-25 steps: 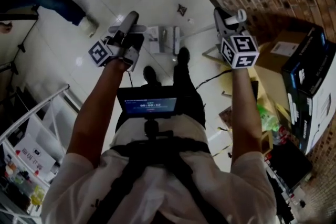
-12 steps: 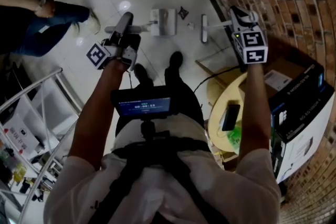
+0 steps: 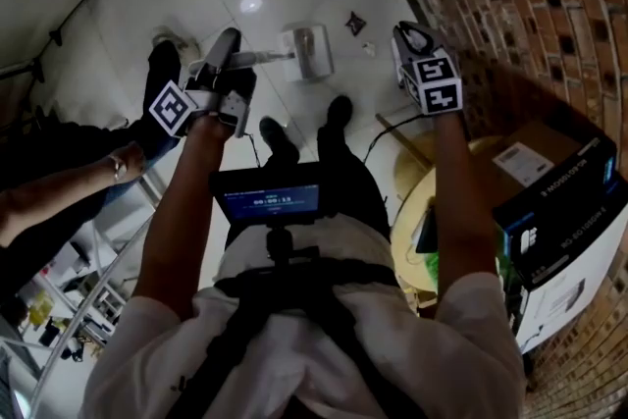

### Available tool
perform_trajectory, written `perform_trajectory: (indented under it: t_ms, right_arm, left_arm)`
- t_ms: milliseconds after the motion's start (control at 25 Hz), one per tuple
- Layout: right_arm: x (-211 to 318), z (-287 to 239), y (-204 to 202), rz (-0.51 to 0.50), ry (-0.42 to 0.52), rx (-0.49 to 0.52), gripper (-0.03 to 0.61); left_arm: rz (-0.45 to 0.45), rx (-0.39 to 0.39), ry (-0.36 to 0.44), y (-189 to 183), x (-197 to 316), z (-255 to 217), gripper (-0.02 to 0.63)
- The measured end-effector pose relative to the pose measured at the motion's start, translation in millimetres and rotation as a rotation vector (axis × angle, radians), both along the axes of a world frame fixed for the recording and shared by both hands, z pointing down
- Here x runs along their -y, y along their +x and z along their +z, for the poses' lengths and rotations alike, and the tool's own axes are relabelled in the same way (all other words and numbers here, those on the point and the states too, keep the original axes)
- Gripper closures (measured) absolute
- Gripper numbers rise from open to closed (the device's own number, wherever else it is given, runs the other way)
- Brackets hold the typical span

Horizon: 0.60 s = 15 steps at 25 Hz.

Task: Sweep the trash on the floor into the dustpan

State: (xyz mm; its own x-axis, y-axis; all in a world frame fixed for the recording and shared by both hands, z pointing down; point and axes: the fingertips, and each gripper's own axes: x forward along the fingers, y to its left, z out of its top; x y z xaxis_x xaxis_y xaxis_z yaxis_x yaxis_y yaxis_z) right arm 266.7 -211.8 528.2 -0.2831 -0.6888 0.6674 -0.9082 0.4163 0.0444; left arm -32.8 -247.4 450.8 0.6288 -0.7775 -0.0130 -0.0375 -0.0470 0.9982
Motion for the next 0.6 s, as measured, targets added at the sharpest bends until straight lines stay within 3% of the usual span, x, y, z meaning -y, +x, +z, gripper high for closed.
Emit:
perform_trajectory:
  t_ms: [200,360,600]
  right_arm:
    - [2,-12,-13,0.141,0.077,0.054,0.538]
    - [9,-27,-20,0.253,0.128,0.159,0.537]
    - [29,-53,-67,0.246,0.175,0.328,0.537]
  left_arm:
    - [-0.002,-0.004,-0.009,-16,1,2,0.613]
    - [0.018,-0.014,-0.004,-15,-2,5,0.613]
    - [0.031,-0.011,-0.001,-19,-9,9,0.613]
